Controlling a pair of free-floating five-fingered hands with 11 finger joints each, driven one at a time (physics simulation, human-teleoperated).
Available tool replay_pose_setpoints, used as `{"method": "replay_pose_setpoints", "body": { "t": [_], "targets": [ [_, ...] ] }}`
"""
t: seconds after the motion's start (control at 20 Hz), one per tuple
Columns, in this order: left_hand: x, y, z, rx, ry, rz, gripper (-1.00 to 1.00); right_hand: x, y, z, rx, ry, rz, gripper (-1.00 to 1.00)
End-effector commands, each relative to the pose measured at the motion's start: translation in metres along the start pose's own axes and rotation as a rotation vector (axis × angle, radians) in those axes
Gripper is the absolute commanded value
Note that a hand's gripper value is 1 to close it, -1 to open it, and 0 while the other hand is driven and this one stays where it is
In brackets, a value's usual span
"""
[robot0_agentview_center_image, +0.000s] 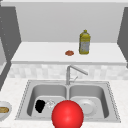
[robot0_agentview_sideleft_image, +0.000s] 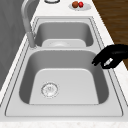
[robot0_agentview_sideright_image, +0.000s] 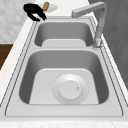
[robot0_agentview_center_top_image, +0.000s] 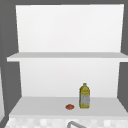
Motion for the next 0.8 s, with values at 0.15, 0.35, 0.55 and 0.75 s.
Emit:
{"method": "replay_pose_setpoints", "body": {
  "t": [0.15,0.35,0.55,0.75],
  "targets": [
    [0.000,0.000,0.000,0.000,0.000,0.000,0.00,0.026,-0.030,0.019,0.076,-0.031,0.004,-1.00],
    [0.000,0.000,0.000,0.000,0.000,0.000,0.00,0.044,-0.046,0.025,0.084,-0.011,-0.012,-1.00],
    [0.000,0.000,0.000,0.000,0.000,0.000,0.00,0.060,-0.061,0.032,0.062,0.005,-0.015,-1.00],
    [0.000,0.000,0.000,0.000,0.000,0.000,0.00,0.081,-0.076,0.037,0.064,0.028,-0.023,-1.00]
  ]
}}
